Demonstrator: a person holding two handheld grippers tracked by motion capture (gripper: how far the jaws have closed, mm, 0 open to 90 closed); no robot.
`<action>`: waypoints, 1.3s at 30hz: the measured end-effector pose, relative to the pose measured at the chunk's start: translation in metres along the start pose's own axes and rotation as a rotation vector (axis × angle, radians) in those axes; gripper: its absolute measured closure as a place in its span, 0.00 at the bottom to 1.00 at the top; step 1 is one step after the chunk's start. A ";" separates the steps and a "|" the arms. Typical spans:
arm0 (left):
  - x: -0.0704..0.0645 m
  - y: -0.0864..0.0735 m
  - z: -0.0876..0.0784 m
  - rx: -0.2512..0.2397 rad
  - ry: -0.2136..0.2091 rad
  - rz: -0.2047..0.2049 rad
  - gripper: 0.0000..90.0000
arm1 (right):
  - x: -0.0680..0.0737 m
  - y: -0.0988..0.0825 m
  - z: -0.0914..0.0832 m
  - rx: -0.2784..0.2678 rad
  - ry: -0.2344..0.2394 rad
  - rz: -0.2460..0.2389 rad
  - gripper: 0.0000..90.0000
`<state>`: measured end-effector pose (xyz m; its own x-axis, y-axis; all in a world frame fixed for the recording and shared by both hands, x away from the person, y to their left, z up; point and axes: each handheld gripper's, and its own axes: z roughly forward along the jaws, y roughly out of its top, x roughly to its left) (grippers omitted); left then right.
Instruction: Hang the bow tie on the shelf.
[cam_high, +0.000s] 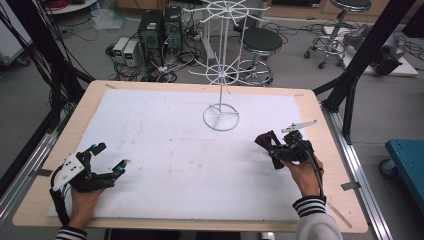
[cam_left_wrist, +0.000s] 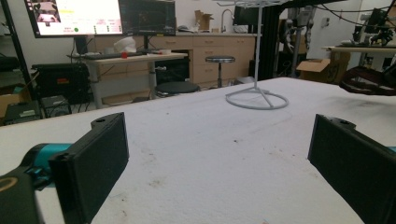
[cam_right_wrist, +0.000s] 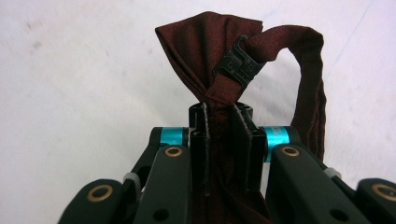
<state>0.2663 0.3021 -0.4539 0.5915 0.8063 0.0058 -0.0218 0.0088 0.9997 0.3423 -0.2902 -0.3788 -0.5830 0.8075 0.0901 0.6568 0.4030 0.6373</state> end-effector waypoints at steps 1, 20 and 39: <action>0.000 0.000 0.000 0.000 0.000 0.000 0.06 | 0.000 0.000 0.000 0.000 0.000 0.000 0.87; 0.000 0.000 0.000 0.000 0.000 0.000 0.06 | 0.020 0.025 -0.014 -0.254 -0.018 -0.076 0.87; 0.000 0.000 0.000 -0.001 0.000 -0.001 0.06 | 0.037 0.059 -0.027 -0.425 -0.014 -0.126 0.87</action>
<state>0.2662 0.3020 -0.4539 0.5919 0.8060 0.0046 -0.0216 0.0102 0.9997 0.3461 -0.2483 -0.3169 -0.6375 0.7702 -0.0166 0.3245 0.2880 0.9010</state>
